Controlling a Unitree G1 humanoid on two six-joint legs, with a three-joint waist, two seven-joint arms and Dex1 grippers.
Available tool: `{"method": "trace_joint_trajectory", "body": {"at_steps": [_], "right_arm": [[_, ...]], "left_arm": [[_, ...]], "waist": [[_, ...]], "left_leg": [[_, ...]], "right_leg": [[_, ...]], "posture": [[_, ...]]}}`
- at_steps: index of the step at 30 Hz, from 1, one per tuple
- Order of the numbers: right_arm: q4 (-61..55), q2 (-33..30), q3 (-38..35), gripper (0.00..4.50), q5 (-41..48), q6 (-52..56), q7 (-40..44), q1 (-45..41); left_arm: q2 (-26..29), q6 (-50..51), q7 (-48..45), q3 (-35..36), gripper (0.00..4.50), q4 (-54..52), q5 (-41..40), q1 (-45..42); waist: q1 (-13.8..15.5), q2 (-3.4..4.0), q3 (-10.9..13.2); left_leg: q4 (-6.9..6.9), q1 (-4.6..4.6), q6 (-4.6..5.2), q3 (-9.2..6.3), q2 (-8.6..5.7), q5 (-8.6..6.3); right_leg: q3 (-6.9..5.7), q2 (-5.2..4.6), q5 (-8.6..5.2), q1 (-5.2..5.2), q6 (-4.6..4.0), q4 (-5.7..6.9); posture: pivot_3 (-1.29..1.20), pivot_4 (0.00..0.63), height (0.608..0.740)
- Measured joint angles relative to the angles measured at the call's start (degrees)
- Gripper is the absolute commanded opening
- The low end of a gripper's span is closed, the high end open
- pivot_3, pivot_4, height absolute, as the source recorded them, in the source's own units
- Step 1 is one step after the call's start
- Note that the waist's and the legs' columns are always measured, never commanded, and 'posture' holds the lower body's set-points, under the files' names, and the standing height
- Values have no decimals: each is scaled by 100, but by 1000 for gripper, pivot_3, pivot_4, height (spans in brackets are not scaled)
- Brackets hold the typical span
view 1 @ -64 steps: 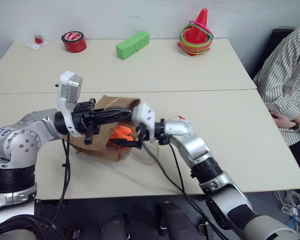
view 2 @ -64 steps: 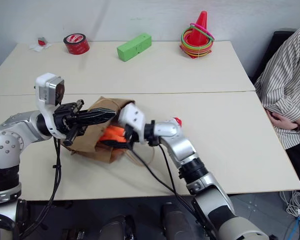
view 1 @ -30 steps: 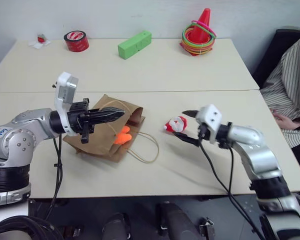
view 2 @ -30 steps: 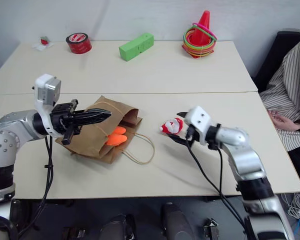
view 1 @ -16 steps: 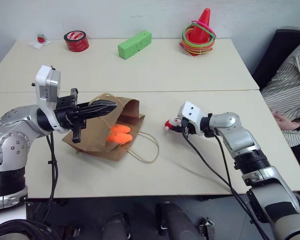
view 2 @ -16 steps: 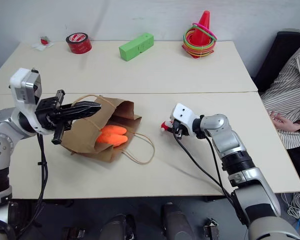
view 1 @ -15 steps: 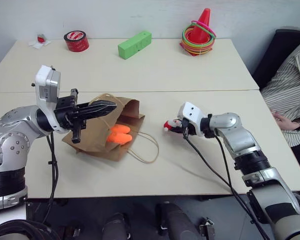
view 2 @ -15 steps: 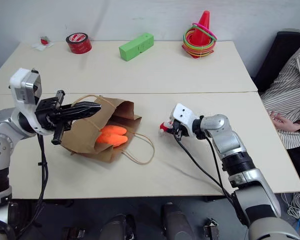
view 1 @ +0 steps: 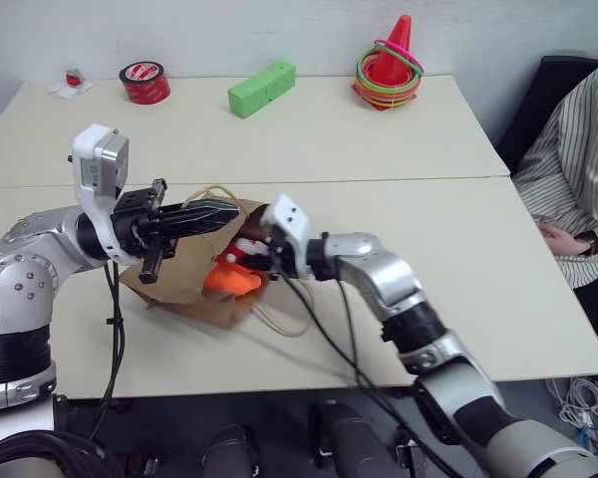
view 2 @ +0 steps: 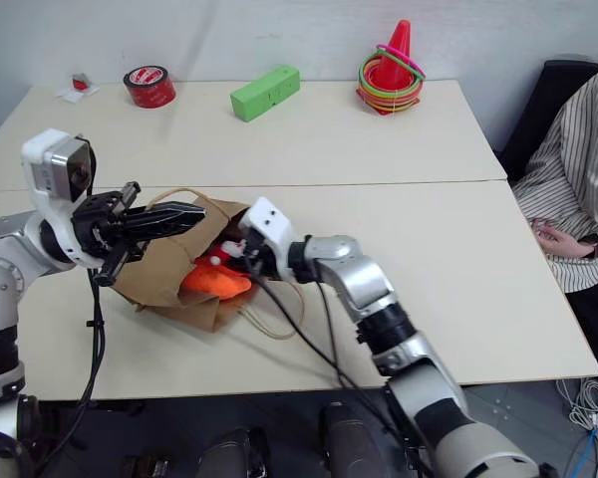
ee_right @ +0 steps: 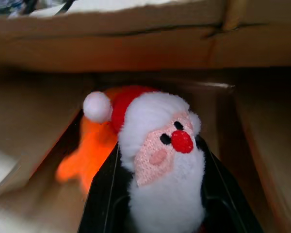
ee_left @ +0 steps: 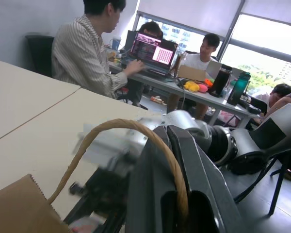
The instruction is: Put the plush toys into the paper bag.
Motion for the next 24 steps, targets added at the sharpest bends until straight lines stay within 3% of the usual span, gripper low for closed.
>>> {"method": "trace_joint_trajectory", "body": {"at_steps": [3,6,10,17,24], "right_arm": [[902,455,-381,649,-107,-586,-811,-416],[1764,479,-417,649,-453,-1124,-1293,-777],[2489,517,-428,1944,-547,-1365,-1094,-813],[1873,268,-491,4334,-394,-997,-542,-721],[-31,-662,-898,4426,891,882,861,-86]], "left_arm": [[-32,63,21,-4,0,-125,-102,-8],[-62,99,44,-5,0,-167,-145,-2],[-104,97,107,-4,0,-163,-146,3],[-138,38,257,48,0,-161,-147,30],[-194,-67,405,167,0,-154,-147,173]], "waist": [[-10,-1,0],[-30,-2,-1],[-45,-3,-1],[-133,-2,0],[-90,-2,0]], "left_leg": [[1,-5,0,0,0,0],[-1,-3,1,0,-1,0],[-3,-8,1,-1,-1,-1],[-4,-6,-2,-5,1,1],[-3,-8,1,-8,-1,0]], "right_leg": [[0,-1,0,-4,0,1],[-1,-3,0,-2,0,-4],[-1,-4,0,-4,0,-7],[-2,-2,0,-6,0,3],[-4,-5,0,-1,1,-3]], "posture": [[0,150,740],[0,150,740],[0,150,740],[0,150,740],[0,150,740]]}}
